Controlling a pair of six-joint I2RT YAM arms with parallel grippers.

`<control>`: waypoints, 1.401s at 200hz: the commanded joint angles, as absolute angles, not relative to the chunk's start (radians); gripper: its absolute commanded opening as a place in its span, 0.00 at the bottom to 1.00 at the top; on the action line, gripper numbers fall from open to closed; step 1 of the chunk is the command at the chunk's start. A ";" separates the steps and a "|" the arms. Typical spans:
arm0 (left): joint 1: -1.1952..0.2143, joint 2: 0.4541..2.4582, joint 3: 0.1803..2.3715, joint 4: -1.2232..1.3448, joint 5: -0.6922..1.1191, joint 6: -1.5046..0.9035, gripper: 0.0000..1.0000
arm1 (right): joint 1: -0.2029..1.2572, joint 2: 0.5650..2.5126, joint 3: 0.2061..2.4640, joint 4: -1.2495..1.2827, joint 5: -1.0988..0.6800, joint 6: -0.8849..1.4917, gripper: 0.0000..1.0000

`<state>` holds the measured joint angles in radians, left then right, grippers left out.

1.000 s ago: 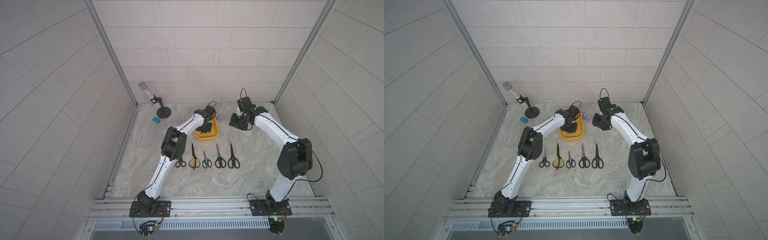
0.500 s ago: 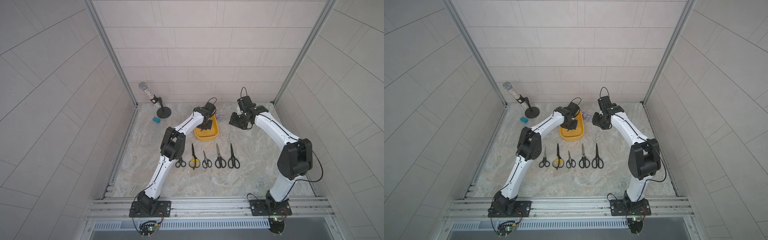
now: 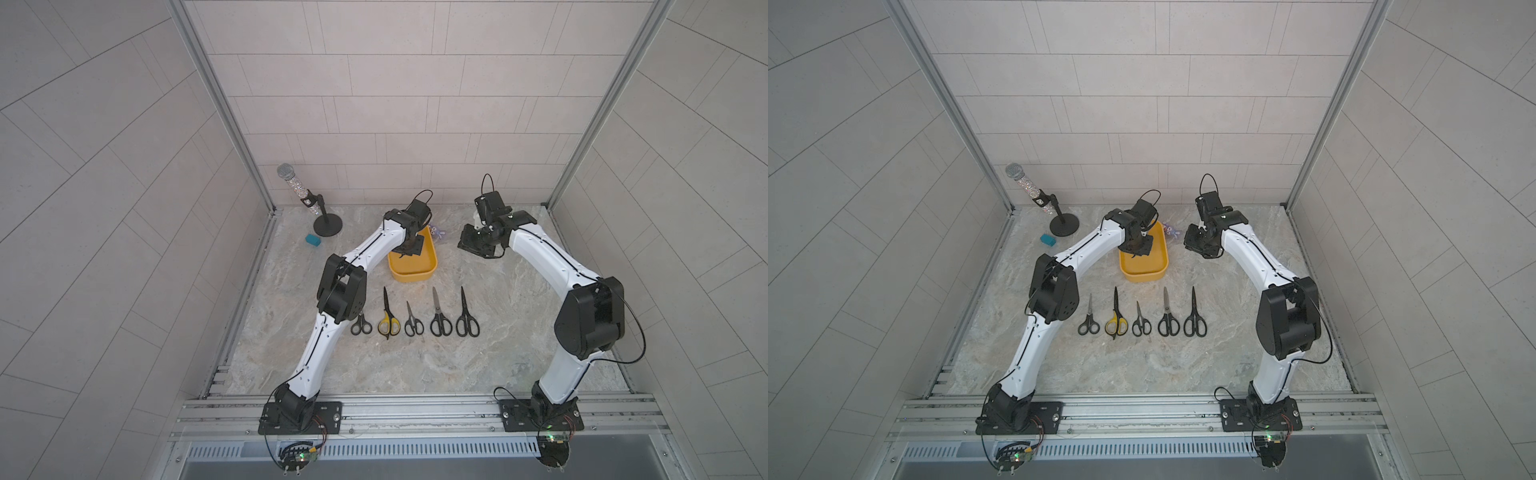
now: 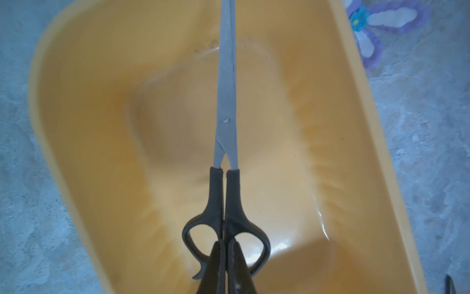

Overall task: Take the scissors out of the storage box
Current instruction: Pick up the scissors from the storage box, then place the scissors at the center of the board.

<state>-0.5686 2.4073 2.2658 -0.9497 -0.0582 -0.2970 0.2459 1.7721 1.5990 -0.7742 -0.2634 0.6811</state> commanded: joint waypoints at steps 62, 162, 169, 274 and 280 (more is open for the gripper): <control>-0.562 2.020 1.916 -0.888 -0.138 -0.319 0.00 | 0.247 1.754 1.604 -0.784 -0.249 0.675 0.35; -0.543 1.630 1.381 -0.766 -0.214 -0.407 0.00 | 0.306 1.744 1.600 -0.772 -0.231 0.690 0.35; -0.540 1.606 1.345 -0.765 -0.217 -0.416 0.00 | 0.313 1.743 1.598 -0.772 -0.230 0.691 0.35; -0.494 1.348 0.911 -0.742 -0.239 -0.543 0.00 | 0.381 1.756 1.603 -0.764 -0.226 0.704 0.35; -0.492 1.342 0.893 -0.741 -0.240 -0.550 0.00 | 0.383 1.756 1.602 -0.764 -0.228 0.704 0.35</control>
